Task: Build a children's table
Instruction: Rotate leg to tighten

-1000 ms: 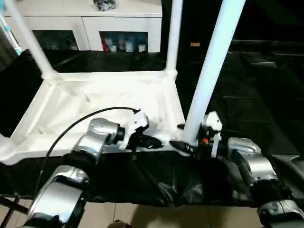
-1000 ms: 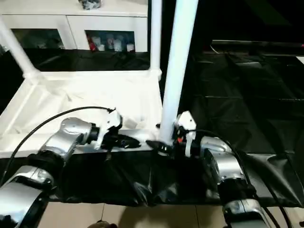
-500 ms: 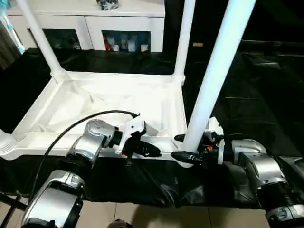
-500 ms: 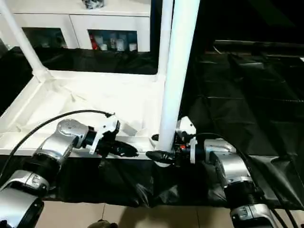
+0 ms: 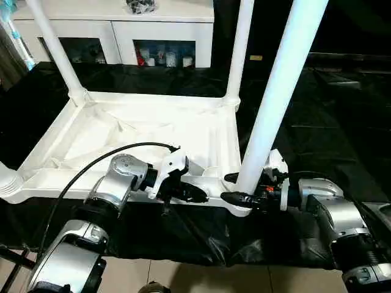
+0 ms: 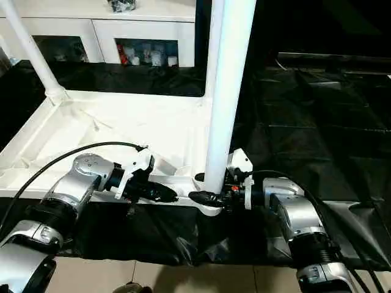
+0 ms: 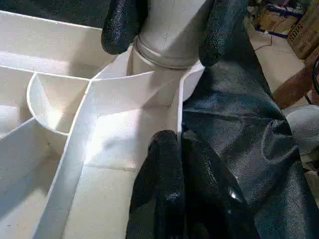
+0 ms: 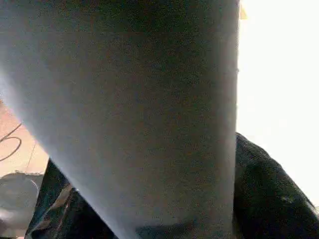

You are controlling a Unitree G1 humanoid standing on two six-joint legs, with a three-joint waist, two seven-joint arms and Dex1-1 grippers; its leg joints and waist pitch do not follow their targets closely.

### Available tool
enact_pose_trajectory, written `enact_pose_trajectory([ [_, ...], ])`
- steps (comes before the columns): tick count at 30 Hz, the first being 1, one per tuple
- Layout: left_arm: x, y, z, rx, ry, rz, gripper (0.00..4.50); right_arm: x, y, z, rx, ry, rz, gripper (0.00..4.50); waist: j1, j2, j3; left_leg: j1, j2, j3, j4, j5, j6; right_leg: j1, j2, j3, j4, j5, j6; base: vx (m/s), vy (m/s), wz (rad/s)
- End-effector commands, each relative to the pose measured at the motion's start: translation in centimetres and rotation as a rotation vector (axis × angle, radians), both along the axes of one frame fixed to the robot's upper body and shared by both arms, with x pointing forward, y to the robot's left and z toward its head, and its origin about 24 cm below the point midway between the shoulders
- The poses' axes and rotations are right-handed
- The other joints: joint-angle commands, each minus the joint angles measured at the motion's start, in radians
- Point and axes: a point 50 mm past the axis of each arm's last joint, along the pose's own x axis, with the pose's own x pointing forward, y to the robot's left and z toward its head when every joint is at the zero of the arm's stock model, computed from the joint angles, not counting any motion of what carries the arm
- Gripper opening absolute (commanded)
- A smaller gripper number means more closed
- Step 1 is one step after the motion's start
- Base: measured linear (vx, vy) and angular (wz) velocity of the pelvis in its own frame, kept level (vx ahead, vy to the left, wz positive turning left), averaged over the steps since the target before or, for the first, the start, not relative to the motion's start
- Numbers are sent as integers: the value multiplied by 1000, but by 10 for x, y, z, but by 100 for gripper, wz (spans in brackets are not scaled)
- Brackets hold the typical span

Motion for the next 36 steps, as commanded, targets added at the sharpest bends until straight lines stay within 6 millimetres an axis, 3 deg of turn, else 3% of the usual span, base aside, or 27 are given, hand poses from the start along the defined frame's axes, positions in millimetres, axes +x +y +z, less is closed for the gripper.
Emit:
enact_pose_trajectory([
  [1, 8, -18, 17, -81, -92, 40, 0, -17, 28, -18, -4, 94, 134, 270, -2, -9, -57, 27, 43, -18, -76, -234, 33, 35, -47, 18, -63, -177, -234, 0, 0, 0],
  [4, 10, -19, 17, -81, -102, 63, 0, -17, 28, -18, -4, 94, 123, 260, -2, -10, -58, 25, 42, -18, -74, -224, 37, 36, -46, 18, -61, -157, -236, 0, 0, 0],
  [5, 22, -29, 18, -70, -161, 204, 0, -2, 32, -27, -42, 73, -72, 259, -7, -12, -56, 24, 41, -16, -74, -225, 31, 29, -48, 20, -62, -165, -238, 0, 0, 0],
  [7, 36, -45, 19, -57, -221, 376, 0, 15, 38, -40, -102, 64, -325, 253, -16, -11, -54, 29, 37, -20, -77, -270, 1, 24, -52, 19, -69, -234, -231, 0, 0, 0],
  [8, 40, -52, 20, -50, -231, 422, 0, 21, 41, -44, -122, 71, -415, 253, -24, -13, -50, 37, 34, -25, -79, -310, -35, 21, -53, 20, -80, -349, -198, -59, 8, 1],
  [10, 40, -60, 19, -42, -234, 437, 0, 27, 46, -45, -127, 72, -473, 236, -30, -15, -51, 31, 32, -30, -82, -317, -33, 29, -53, 20, -85, -393, -167, -30, 4, 1],
  [12, 40, -65, 18, -37, -238, 435, 0, 30, 51, -44, -123, 70, -499, 225, -32, -9, -53, 28, 32, -29, -84, -305, -21, 28, -51, 22, -86, -352, -163, 0, 0, 0],
  [15, 39, -71, 17, -33, -240, 429, 0, 34, 57, -43, -119, 66, -527, 208, -37, -13, -55, 26, 30, -26, -82, -304, -4, 30, -45, 22, -82, -281, -176, 0, 0, 0],
  [19, 41, -72, 16, -13, -264, 444, 0, 37, 63, -43, -122, 47, -536, 202, -40, -12, -52, 27, 31, -26, -83, -319, 2, 27, -46, 20, -85, -299, -181, 0, 0, 0],
  [22, 44, -70, 15, 0, -282, 464, 0, 39, 66, -42, -127, 6, -531, 202, -48, -13, -48, 31, 31, -30, -87, -386, -13, 22, -49, 19, -95, -401, -162, 0, 0, 0],
  [24, 44, -69, 15, 4, -286, 463, 0, 38, 66, -42, -121, 8, -527, 256, -50, -13, -48, 34, 32, -32, -88, -407, -12, 19, -50, 20, -100, -440, -152, 0, 0, 0],
  [27, 44, -67, 14, 8, -288, 463, 0, 38, 64, -42, -107, 22, -526, 269, -52, -13, -48, 31, 34, -35, -91, -412, -9, 19, -50, 20, -101, -443, -147, 0, 0, 0],
  [29, 44, -65, 13, 14, -293, 460, 0, 38, 59, -40, -93, 7, -513, 304, -53, -12, -47, 30, 34, -35, -91, -417, -10, 18, -50, 20, -100, -439, -150, 0, 0, 0],
  [34, 44, -62, 11, 20, -301, 454, 0, 42, 37, -29, -69, -60, -535, 326, -49, -19, -49, 29, 36, -31, -90, -397, 1, 18, -49, 22, -98, -389, -160, 0, 0, 0],
  [36, 44, -61, 11, 20, -302, 454, 0, 41, 31, -26, -51, -66, -532, 326, -43, -16, -49, 34, 38, -29, -89, -394, 10, 17, -48, 24, -99, -373, -163, 0, 0, 0],
])
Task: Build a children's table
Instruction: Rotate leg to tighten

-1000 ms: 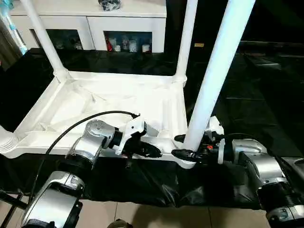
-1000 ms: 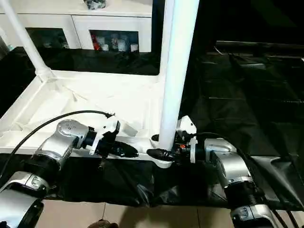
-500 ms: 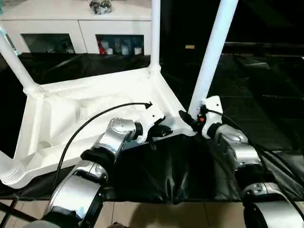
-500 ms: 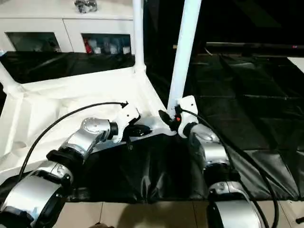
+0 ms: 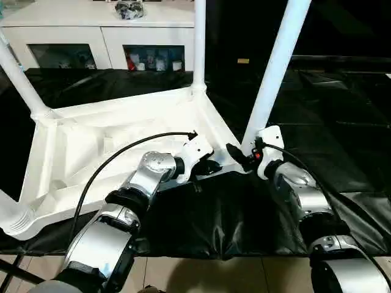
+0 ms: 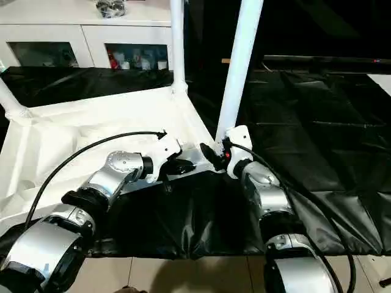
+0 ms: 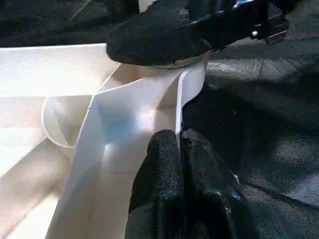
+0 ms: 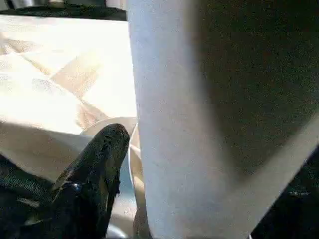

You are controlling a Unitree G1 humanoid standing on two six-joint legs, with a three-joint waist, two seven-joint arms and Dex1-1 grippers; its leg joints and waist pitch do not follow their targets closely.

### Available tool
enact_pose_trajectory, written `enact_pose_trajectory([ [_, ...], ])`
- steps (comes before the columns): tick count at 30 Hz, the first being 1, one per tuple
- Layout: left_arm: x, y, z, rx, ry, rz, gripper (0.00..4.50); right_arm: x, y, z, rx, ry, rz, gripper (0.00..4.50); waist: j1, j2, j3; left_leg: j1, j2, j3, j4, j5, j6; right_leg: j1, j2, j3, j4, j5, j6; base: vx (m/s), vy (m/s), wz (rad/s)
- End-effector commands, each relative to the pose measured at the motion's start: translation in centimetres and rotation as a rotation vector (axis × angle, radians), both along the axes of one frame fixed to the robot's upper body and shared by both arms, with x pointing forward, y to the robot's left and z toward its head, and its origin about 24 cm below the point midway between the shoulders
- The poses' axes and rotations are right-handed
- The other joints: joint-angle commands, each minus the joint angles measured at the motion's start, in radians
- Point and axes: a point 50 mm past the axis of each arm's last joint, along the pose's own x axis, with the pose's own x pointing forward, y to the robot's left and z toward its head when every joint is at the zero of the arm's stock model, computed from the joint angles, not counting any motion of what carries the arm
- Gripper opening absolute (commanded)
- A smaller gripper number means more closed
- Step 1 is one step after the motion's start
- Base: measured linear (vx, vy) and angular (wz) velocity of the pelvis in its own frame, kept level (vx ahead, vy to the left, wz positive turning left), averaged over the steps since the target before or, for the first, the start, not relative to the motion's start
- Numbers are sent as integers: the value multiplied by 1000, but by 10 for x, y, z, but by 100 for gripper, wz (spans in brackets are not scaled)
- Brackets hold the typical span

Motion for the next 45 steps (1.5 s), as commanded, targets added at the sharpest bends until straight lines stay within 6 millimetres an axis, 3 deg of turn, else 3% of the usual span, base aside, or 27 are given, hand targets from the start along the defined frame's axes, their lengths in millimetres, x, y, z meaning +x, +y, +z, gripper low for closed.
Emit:
enact_pose_trajectory([
  [1, 9, -9, 15, -23, -75, 56, 0, -21, 13, -12, 56, 74, 199, 326, 3, -10, -45, 30, 42, -25, -90, -384, 15, 16, -47, 20, -94, -355, -171, 0, 0, 0],
  [3, 8, -8, 14, -23, -73, 50, 0, -25, 4, -9, 47, 66, 223, 326, 14, -11, -48, 22, 43, -26, -89, -339, 28, 26, -48, 20, -86, -296, -167, 0, 0, 0],
  [4, 8, -8, 14, -23, -73, 50, 0, -25, 4, -9, 47, 66, 223, 326, 19, -13, -51, 22, 43, -23, -86, -314, 35, 25, -47, 19, -82, -258, -174, 0, 0, 0],
  [6, 6, -8, 12, -25, -72, 38, 0, -34, -10, -6, 21, 57, 263, 326, 18, -15, -49, 14, 40, -25, -86, -295, 38, 31, -49, 16, -81, -259, -177, 0, 0, 0],
  [7, 5, -8, 11, -26, -72, 27, 0, -41, -20, -5, 0, 54, 284, 326, 26, -16, -49, 26, 44, -21, -82, -304, 43, 22, -47, 18, -86, -265, -174, 0, 0, 0],
  [8, 5, -8, 11, -26, -72, 27, 0, -41, -20, -5, 0, 54, 284, 326, 28, -17, -49, 25, 44, -21, -81, -300, 50, 26, -48, 19, -84, -257, -178, 0, 0, 0],
  [10, 3, -6, 10, -28, -74, -4, 0, -54, -41, -1, -23, 57, 313, 326, 36, -20, -47, 19, 44, -21, -81, -288, 60, 29, -47, 19, -84, -258, -168, 0, 0, 0],
  [13, 1, -5, 10, -37, -81, -26, 0, -61, -55, 3, -33, 58, 312, 326, 33, -22, -50, 10, 43, -24, -80, -274, 71, 33, -50, 15, -80, -249, -167, 0, 0, 0],
  [14, 0, -4, 11, -40, -86, -42, 0, -66, -64, 7, -42, 60, 306, 326, 28, -27, -53, 6, 41, -24, -77, -239, 77, 37, -48, 13, -76, -215, -174, 0, 0, 0],
  [17, -3, -2, 12, -45, -80, -92, 0, -69, -78, 13, -59, 56, 265, 326, 30, -27, -52, 6, 41, -21, -71, -195, 99, 36, -47, 13, -71, -159, -197, 0, 0, 0],
  [19, -8, 1, 13, -52, -46, -169, 0, -68, -89, 17, -71, 49, 196, 326, 32, -20, -52, 9, 42, -19, -68, -166, 110, 34, -47, 14, -67, -127, -216, 0, 0, 0],
  [20, -9, 2, 13, -52, -36, -197, 0, -69, -92, 18, -66, 50, 181, 345, 32, -21, -53, 10, 42, -17, -66, -163, 112, 33, -45, 14, -66, -120, -221, 0, 0, 0],
  [23, -12, 7, 14, -52, -17, -228, 0, -71, -93, 22, -39, 48, 179, 345, 36, -18, -52, 11, 43, -15, -65, -165, 115, 34, -44, 12, -62, -102, -240, 0, 0, 0],
  [24, -13, 8, 13, -49, -16, -234, 0, -72, -93, 22, -37, 47, 179, 375, 38, -17, -53, 13, 45, -15, -65, -170, 112, 33, -44, 11, -61, -106, -241, 0, 0, 0],
  [32, -18, 24, 12, 3, -28, -281, 0, -77, -86, 26, -22, 49, 229, 432, 45, -16, -52, 15, 47, -16, -69, -198, 82, 33, -46, 12, -62, -136, -228, 0, 0, 0],
  [34, -17, 27, 16, -24, 6, -268, 43, -77, -82, 25, -22, 51, 240, 446, 45, -15, -52, 16, 46, -15, -68, -198, 78, 32, -46, 13, -62, -136, -227, 0, 0, 0],
  [36, -17, 28, 17, -30, 14, -267, 54, -77, -81, 25, -23, 52, 241, 450, 44, -15, -52, 15, 45, -16, -68, -187, 78, 32, -45, 13, -60, -128, -228, 0, 0, 0],
  [37, -16, 28, 21, -52, 23, -261, 60, -76, -78, 25, -19, 52, 246, 450, 44, -24, -53, 14, 44, -14, -67, -181, 78, 34, -45, 12, -58, -124, -231, 0, 0, 0],
  [38, -15, 27, 23, -67, 31, -262, 71, -76, -76, 24, -14, 54, 256, 450, 46, -20, -53, 14, 45, -15, -67, -175, 79, 34, -47, 12, -56, -123, -237, 0, 0, 0],
  [45, -15, 16, 24, -66, 15, -280, 127, -76, -70, 24, -17, 58, 276, 450, 45, -13, -54, 16, 44, -15, -64, -171, 82, 34, -46, 13, -57, -109, -235, 0, 0, 0],
])
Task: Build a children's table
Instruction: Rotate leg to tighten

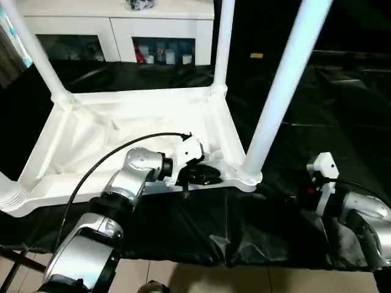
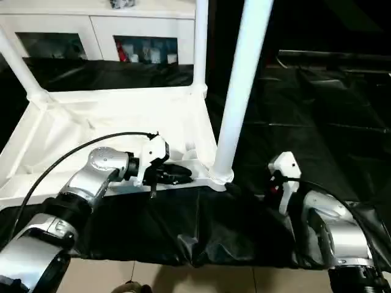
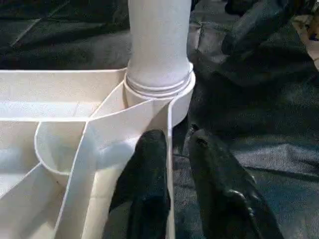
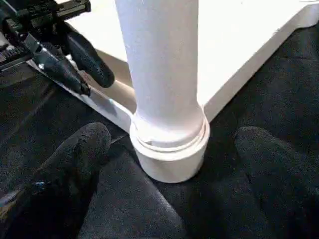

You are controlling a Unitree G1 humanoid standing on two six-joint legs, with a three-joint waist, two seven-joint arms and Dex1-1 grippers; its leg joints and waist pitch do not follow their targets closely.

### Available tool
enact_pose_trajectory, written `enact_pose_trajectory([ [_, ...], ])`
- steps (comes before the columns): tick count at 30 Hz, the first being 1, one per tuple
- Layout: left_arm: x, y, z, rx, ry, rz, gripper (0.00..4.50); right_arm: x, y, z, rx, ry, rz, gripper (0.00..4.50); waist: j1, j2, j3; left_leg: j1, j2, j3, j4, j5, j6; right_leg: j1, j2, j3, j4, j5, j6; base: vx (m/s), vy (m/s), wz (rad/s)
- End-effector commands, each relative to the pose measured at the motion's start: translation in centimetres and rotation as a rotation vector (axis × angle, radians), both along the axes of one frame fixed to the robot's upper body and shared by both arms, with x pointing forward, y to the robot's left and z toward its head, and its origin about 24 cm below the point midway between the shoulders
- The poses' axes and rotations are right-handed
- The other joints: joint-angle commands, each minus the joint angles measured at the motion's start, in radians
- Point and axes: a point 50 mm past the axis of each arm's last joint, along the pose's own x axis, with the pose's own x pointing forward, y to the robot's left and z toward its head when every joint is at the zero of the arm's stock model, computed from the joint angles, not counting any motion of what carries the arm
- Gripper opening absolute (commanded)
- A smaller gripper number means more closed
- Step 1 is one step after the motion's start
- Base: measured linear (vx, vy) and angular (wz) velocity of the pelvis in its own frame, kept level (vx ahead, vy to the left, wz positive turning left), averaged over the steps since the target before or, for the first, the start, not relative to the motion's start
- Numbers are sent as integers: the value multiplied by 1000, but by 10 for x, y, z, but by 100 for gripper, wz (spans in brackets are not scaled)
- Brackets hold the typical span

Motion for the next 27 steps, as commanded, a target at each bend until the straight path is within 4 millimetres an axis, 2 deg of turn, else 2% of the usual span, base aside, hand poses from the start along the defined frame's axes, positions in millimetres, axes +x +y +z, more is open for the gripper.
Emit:
enact_pose_trajectory([
  [1, 2, -4, 5, 12, -27, -6, 136, 2, 5, 5, -4, -19, 18, 450, 0, -15, -61, 24, 40, -16, -64, -172, 81, 43, -45, 16, -60, -101, -244, 0, 0, 0],
  [12, 8, -1, -5, 133, -32, 47, 136, 8, 15, 6, -14, -34, 26, 450, -3, -13, -66, 25, 36, -18, -58, -145, 86, 46, -42, 15, -53, -44, -246, 0, 0, 0],
  [17, 7, 0, -8, 152, 12, 31, 136, 9, 18, 5, -22, -40, 29, 450, 0, -12, -67, 25, 36, -18, -57, -136, 86, 48, -43, 14, -49, -18, -263, 0, 0, 0],
  [18, 7, 0, -8, 153, 12, 34, 107, 10, 18, 5, -22, -40, 29, 450, 0, -12, -67, 25, 36, -17, -57, -140, 86, 48, -43, 14, -49, -19, -265, 0, 0, 0],
  [21, 10, 2, -9, 162, -4, 65, 95, 10, 19, 5, -24, -40, 35, 450, -1, -13, -66, 25, 35, -18, -56, -148, 88, 49, -43, 14, -51, -30, -262, 0, 0, 0],
  [24, 11, 3, -9, 170, 8, 61, 59, 11, 21, 5, -29, -40, 48, 450, 0, -11, -65, 26, 36, -19, -59, -163, 80, 49, -44, 14, -53, -57, -258, 0, 0, 0],
  [27, 10, 3, -9, 172, 15, 53, 48, 11, 23, 4, -44, -42, 66, 450, -3, -10, -63, 27, 36, -20, -62, -190, 65, 48, -45, 14, -57, -99, -252, 0, 0, 0],
])
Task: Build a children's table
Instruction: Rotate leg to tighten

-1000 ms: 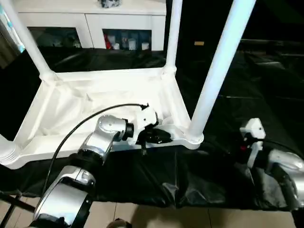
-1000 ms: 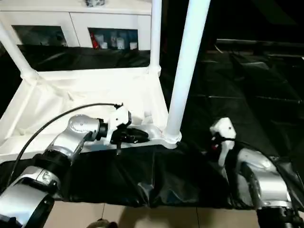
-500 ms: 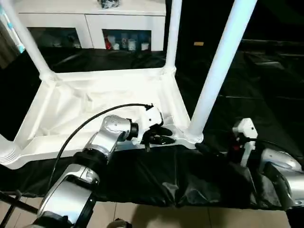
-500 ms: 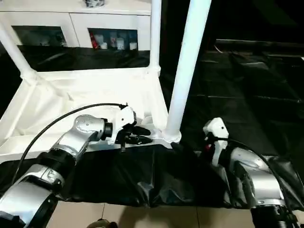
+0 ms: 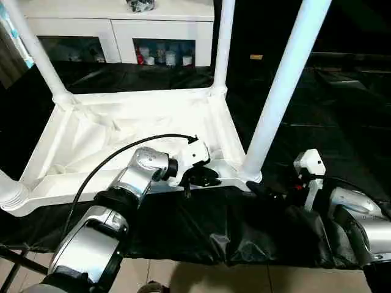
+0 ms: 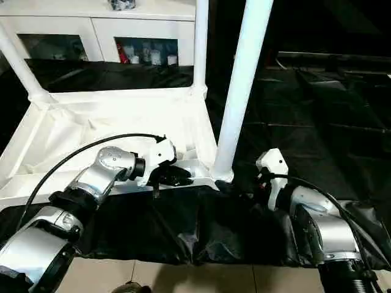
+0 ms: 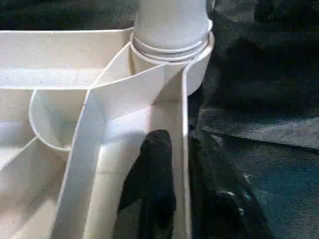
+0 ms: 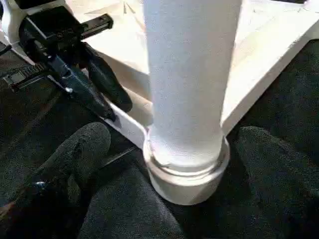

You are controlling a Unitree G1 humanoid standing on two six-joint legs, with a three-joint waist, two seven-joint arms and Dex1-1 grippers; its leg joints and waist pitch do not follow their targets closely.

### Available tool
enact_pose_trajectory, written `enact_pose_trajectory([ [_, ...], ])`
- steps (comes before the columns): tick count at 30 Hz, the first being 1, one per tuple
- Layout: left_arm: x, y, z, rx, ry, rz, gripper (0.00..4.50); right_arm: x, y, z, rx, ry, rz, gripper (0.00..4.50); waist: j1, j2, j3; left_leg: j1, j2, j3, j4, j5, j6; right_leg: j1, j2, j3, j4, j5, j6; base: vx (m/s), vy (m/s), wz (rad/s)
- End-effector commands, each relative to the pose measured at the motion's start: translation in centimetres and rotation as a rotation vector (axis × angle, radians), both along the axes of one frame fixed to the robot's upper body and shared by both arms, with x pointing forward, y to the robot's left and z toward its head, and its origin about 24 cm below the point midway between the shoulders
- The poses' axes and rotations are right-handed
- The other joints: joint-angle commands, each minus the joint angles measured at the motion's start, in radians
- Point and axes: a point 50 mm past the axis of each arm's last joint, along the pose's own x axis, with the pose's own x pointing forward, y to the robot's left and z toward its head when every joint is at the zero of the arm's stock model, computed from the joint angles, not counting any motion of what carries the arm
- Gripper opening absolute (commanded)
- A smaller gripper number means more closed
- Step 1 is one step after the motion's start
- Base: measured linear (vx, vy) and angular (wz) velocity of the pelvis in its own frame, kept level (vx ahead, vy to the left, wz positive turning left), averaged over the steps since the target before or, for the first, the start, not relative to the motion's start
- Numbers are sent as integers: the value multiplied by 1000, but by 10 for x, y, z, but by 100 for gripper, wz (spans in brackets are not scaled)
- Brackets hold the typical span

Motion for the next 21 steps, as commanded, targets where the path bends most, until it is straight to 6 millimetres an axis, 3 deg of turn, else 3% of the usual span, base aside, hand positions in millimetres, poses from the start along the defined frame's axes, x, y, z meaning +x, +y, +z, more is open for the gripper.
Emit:
enact_pose_trajectory([
  [1, 2, 3, 0, 30, 8, 2, 38, 4, 4, 4, -20, -23, 29, 450, 0, -11, -62, 26, 36, -19, -67, -193, 61, 45, -45, 15, -61, -104, -247, 0, 0, 0],
  [6, 2, 5, -1, 52, 7, -17, 4, 9, 9, 3, -43, -32, 38, 450, -2, -9, -64, 26, 35, -20, -67, -192, 54, 44, -45, 14, -61, -98, -248, 0, 0, 0],
  [11, -2, 6, 0, 48, 18, -77, 4, 24, 15, 3, -105, -52, 40, 450, -4, -9, -66, 25, 34, -17, -62, -160, 60, 46, -43, 14, -53, -40, -267, 0, 0, 0],
  [12, -2, 7, 1, 44, 20, -85, 4, 25, 16, 3, -109, -53, 46, 450, -3, -12, -67, 25, 34, -17, -61, -156, 63, 47, -43, 14, -52, -31, -268, 0, 0, 0],
  [14, -4, 8, 1, 38, 30, -107, 4, 26, 19, 2, -114, -48, 70, 450, -1, -9, -68, 25, 35, -17, -60, -144, 73, 47, -42, 13, -47, -7, -276, 0, 0, 0],
  [16, -6, 11, 1, 37, 34, -116, 4, 28, 23, 0, -127, -34, 121, 450, 2, -16, -67, 25, 36, -15, -60, -144, 82, 47, -44, 13, -47, -14, -281, 0, 0, 0],
  [21, -6, 16, 2, 30, 38, -118, 0, 33, 29, -3, -133, -18, 168, 422, 0, -15, -65, 26, 38, -15, -62, -170, 72, 44, -45, 14, -51, -73, -276, 0, 0, 0],
])
